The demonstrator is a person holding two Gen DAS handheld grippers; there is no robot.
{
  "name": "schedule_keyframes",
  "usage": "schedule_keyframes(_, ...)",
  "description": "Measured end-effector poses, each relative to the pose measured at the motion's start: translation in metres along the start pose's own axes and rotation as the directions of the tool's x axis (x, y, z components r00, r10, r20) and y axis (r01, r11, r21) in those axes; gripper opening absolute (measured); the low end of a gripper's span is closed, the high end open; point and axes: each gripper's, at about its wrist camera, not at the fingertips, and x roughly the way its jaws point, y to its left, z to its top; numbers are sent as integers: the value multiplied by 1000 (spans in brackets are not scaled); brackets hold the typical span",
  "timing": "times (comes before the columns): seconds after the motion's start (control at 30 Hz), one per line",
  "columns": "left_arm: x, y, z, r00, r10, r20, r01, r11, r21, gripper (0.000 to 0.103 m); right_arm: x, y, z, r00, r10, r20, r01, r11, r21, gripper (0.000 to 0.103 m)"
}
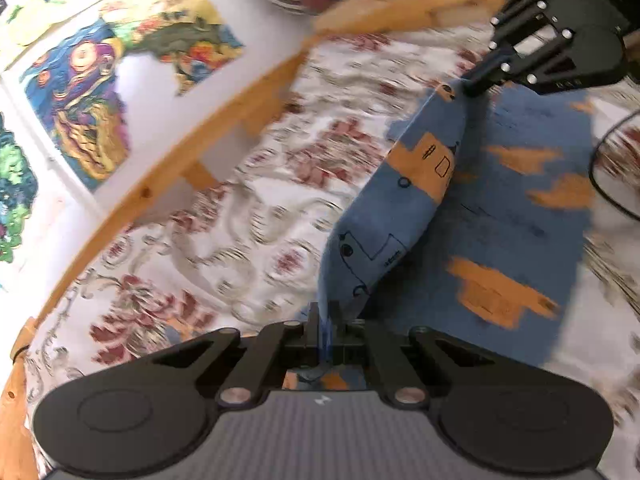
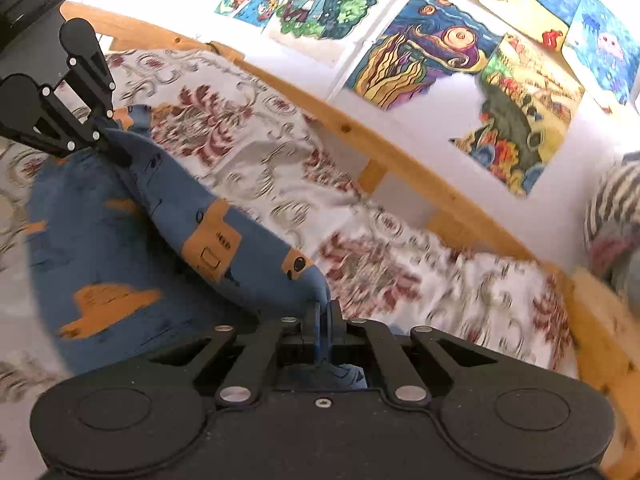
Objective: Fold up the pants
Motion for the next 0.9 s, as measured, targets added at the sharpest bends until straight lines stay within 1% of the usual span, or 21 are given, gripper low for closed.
schedule_keyframes(0.1,-2,-21,-12,999,-20,-26,21,999,25,1,-13,21,-13,1000,-16,-12,16,1000,9,2)
schedule_keyframes(0.27,-11,-44,-29,999,-36,-34,37,998,47,1,-26,36,-26,999,-44,-23,45,998,48,2)
schedule_keyframes(0.43,-6,-52,-44,995,-68,-71,73,996,60,1,-27,45,-37,998,-30,-64,35,996,82,2)
schedule_keyframes(0.57,-10,-51,-50,993,-82,-80,86,995,53,1,-31,51,-43,997,-25,-70,32,995,98,2)
schedule_keyframes(0.73,-8,-54,-55,990,-103,-101,110,991,72,2,-30,58,-53,995,-7,-102,20,993,119,2)
schedule_keyframes(0.83,-7,-56,-54,988,-106,-109,116,989,95,4,-28,61,-58,991,14,-135,4,992,129,5)
schedule_keyframes(0.9,-9,-55,-54,987,-117,-110,128,987,98,7,-28,61,-60,989,25,-145,-3,990,144,11)
